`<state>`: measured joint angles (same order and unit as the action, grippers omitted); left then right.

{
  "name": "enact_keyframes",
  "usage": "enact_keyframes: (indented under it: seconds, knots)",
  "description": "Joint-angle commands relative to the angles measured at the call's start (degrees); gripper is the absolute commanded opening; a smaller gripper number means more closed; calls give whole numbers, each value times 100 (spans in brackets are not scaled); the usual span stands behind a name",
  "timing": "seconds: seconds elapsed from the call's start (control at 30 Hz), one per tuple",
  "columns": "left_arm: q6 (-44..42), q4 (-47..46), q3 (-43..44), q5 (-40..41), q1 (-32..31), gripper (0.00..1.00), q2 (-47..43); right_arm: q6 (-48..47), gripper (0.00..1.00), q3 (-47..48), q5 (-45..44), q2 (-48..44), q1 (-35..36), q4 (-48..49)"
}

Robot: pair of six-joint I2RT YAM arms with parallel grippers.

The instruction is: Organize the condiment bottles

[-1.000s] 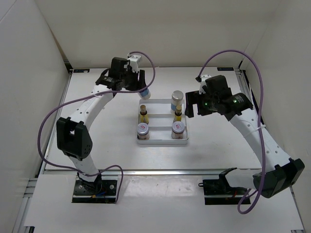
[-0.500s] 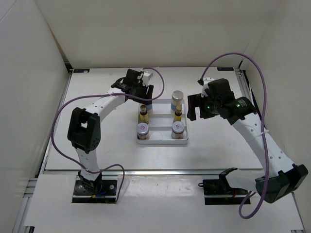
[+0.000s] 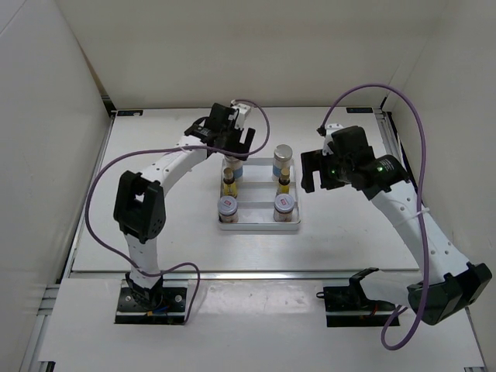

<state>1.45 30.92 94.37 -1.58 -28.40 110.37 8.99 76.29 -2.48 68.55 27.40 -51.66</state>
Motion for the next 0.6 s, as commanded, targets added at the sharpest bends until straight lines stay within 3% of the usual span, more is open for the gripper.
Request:
enact_keyframes:
  seconds: [0.0, 0.1, 0.27, 0.57]
  knots:
    - [13, 20, 582, 466, -51, 100, -683, 15, 100, 26, -454, -167, -15, -81]
    - [-110, 20, 977, 624, -51, 100, -1253, 67, 100, 297, -1297, -45, -15, -151]
    - [-110, 20, 628, 1000, 300, 100, -2764, 331, 100, 474, -1456, 70, -15, -353]
    - [233, -173, -2991, 2495, 907, 100, -5680, 664, 100, 71, -1448, -209, -68, 32]
